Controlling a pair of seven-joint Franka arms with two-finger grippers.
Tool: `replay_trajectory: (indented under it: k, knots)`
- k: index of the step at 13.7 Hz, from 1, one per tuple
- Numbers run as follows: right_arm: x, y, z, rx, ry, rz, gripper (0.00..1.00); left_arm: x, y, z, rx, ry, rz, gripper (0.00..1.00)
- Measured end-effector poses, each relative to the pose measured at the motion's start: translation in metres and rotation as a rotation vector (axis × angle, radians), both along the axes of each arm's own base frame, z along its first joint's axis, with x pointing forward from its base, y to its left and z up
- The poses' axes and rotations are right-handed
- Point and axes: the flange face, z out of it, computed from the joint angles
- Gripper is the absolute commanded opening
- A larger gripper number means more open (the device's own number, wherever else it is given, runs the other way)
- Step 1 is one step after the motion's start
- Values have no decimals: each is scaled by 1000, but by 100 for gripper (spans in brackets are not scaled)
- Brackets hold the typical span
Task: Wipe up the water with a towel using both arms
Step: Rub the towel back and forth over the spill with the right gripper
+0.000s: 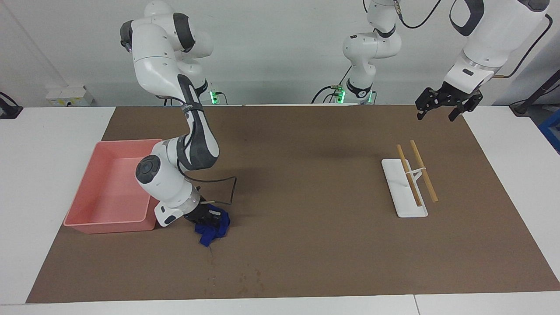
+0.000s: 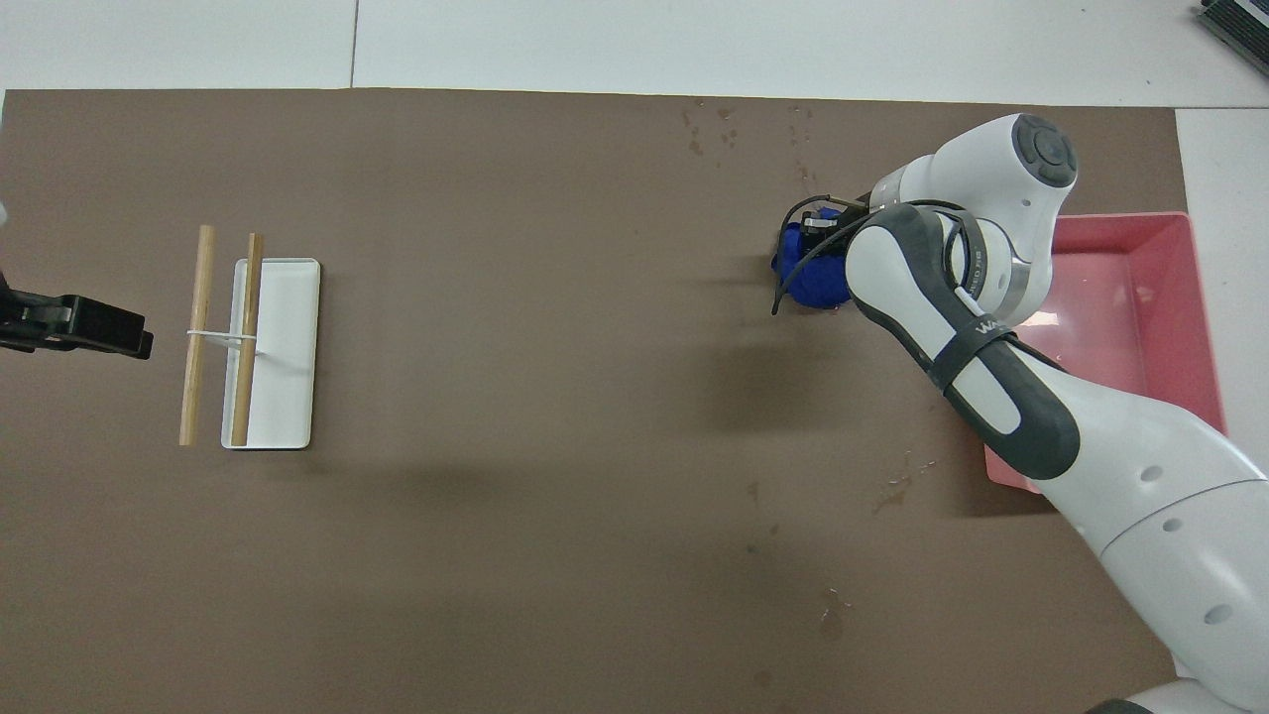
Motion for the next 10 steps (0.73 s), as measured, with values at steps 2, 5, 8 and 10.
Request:
replay_trajectory:
  k: [2,5,8,10]
  knots:
    - [-3,2,-4,71,62,-131,0,0,0,0,0,0,0,100]
    - [-8,19,-9,180,130,-268,0,0,0,0,0,0,0,100]
    - [-7,31,-8,246,129,-315,0,0,0,0,0,0,0,100]
    - [-4,36,-7,218,41,-249,0,0,0,0,0,0,0,100]
